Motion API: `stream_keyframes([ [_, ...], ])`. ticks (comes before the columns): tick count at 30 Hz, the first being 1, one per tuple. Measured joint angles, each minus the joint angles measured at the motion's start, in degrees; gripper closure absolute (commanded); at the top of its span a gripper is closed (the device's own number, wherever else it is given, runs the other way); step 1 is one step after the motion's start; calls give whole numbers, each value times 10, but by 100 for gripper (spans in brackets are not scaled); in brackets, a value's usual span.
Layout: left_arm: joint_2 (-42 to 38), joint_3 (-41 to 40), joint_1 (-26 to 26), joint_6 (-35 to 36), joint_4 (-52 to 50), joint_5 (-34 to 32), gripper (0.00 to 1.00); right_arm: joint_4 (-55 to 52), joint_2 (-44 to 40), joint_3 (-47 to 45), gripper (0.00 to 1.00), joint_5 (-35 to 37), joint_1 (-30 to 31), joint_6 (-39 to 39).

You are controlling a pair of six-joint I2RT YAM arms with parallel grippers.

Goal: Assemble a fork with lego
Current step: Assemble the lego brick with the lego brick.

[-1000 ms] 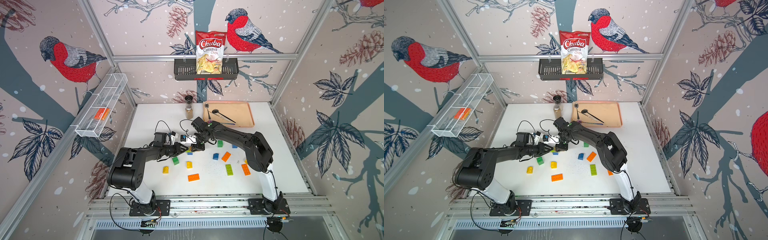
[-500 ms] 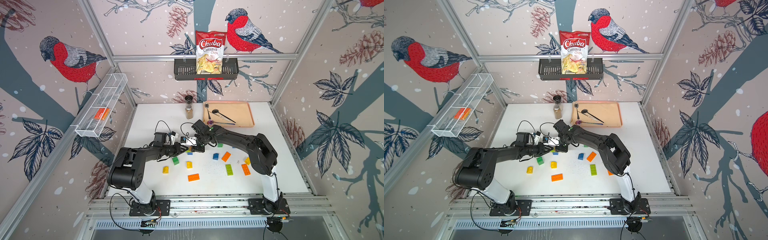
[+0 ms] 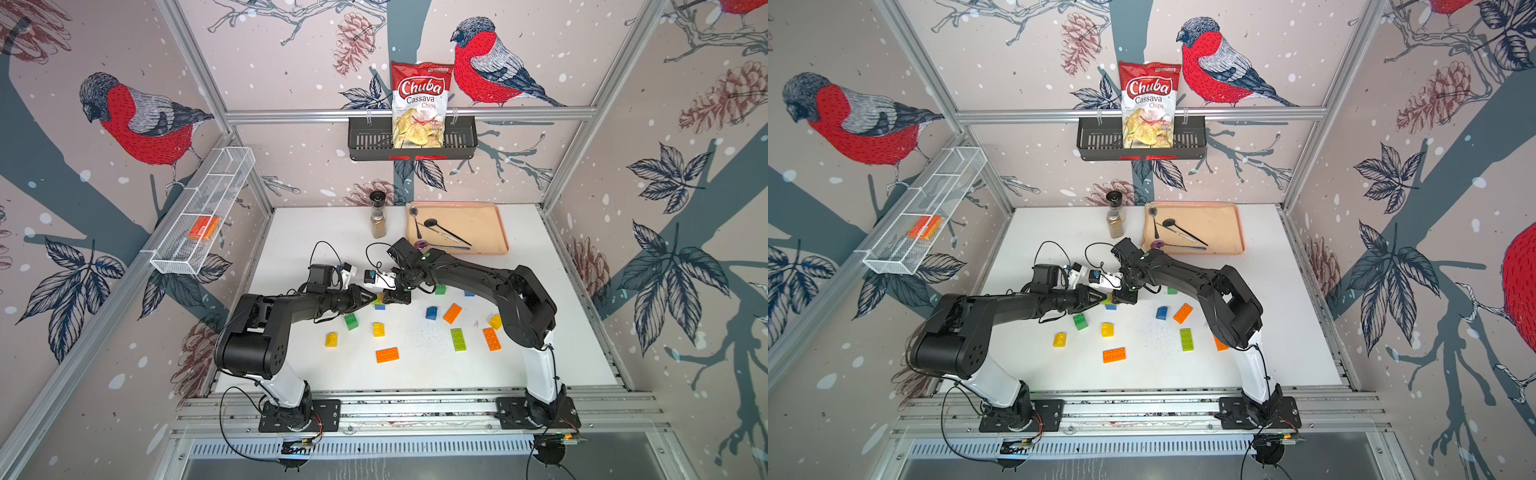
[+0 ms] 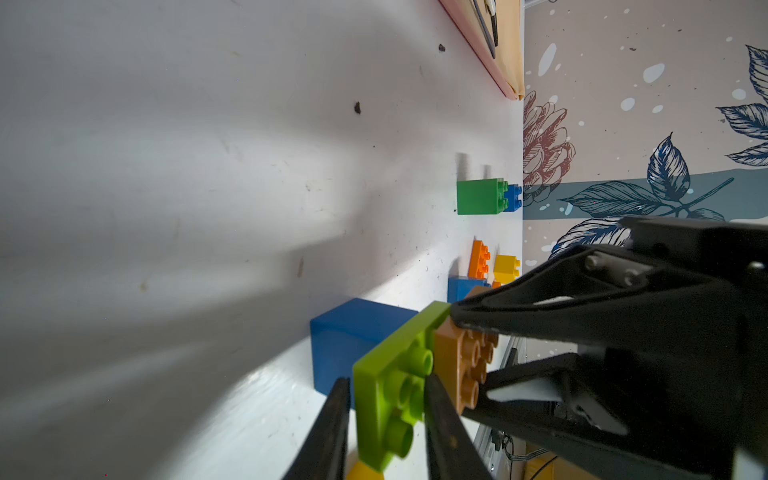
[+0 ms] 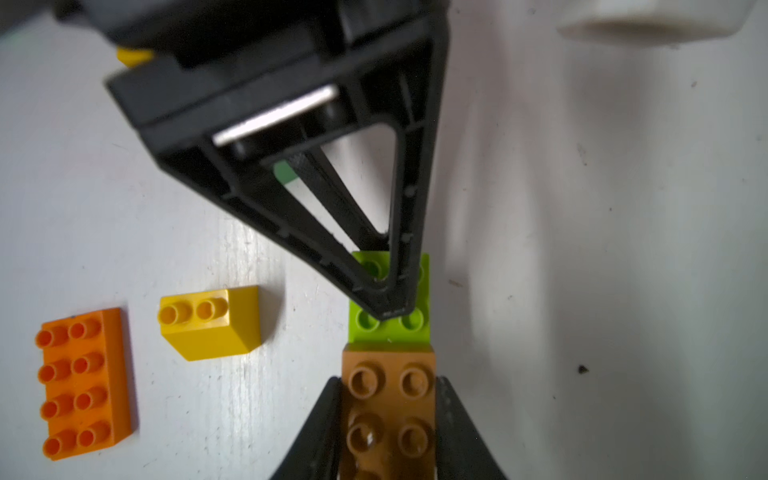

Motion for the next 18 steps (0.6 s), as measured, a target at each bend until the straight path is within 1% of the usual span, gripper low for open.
stream_keyframes([
  [3,0,0,-1,1,-4,5,70,6,-11,-10,70,15,5,-2],
  [8,0,-1,-1,1,-7,3,70,7,-12,-8,70,19,7,-4],
  [13,-5,-1,-1,0,-9,-3,67,-4,8,8,70,14,6,-2],
  [18,-17,3,0,-1,-20,-19,67,-5,20,15,70,4,5,0],
])
